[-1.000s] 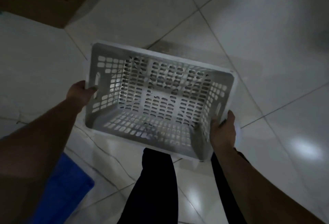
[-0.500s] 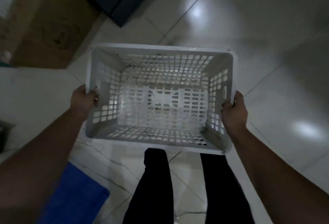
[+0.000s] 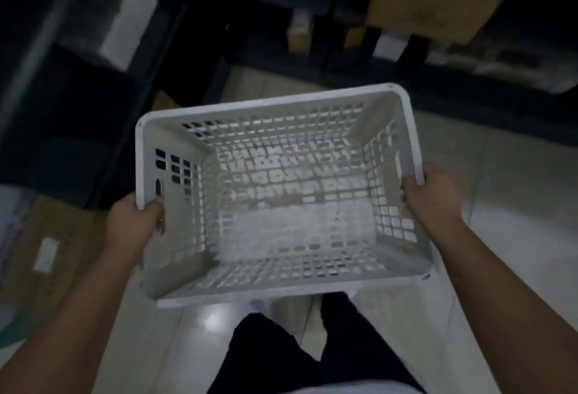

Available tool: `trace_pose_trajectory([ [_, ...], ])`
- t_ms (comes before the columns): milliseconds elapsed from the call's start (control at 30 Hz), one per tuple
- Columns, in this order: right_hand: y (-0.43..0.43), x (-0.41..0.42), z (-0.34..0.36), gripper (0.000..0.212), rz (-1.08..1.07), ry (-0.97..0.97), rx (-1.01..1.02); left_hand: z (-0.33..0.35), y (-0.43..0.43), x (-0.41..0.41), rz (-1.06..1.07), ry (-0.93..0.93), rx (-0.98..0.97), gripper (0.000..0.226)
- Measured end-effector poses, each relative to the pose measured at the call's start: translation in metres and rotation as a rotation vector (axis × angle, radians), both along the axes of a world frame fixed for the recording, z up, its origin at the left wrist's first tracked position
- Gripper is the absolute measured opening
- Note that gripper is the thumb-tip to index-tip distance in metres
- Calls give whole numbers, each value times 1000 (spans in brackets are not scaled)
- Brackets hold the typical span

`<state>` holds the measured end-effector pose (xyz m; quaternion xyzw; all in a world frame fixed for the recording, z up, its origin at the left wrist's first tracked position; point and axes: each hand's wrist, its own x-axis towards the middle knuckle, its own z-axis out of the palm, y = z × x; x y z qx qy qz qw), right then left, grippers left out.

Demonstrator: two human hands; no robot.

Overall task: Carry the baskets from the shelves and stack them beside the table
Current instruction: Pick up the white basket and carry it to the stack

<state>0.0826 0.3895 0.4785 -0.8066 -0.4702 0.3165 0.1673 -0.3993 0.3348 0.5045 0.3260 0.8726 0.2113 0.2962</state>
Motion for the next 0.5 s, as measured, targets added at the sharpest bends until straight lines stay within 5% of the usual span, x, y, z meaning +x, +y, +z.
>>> trace_pose_trajectory([
  [500,-29,197,174,19,-646,-135,201,142,325,274,-846,-10,203,30],
])
